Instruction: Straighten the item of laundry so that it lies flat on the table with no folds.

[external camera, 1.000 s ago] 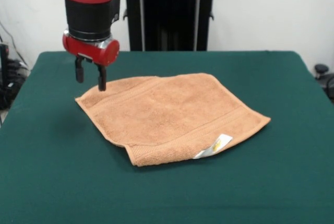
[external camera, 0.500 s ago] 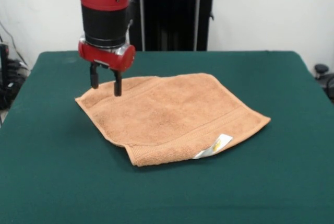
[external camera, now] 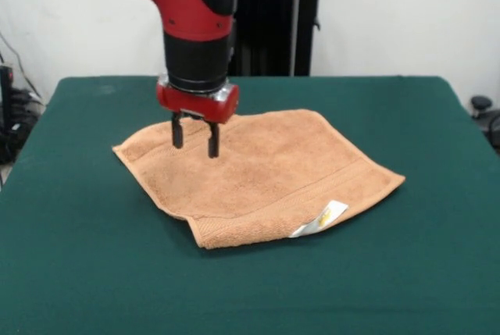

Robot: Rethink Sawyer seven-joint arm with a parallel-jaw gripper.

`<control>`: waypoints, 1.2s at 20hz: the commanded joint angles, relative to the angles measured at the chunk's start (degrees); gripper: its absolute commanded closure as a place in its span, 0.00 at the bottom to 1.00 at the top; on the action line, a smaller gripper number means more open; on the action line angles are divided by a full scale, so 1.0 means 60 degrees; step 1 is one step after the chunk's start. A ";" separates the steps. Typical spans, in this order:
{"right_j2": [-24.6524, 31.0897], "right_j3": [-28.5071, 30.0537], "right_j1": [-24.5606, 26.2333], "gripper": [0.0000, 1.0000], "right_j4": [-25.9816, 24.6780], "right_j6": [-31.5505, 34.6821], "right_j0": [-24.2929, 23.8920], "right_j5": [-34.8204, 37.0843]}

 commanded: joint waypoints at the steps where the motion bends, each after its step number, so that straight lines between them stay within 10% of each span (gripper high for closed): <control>1: 0.0313 -0.0153 0.1205 0.00 0.0272 0.1014 0.0881 -0.0530; 24: -0.1105 0.2526 0.1037 0.00 0.2296 0.3030 0.2977 -0.2788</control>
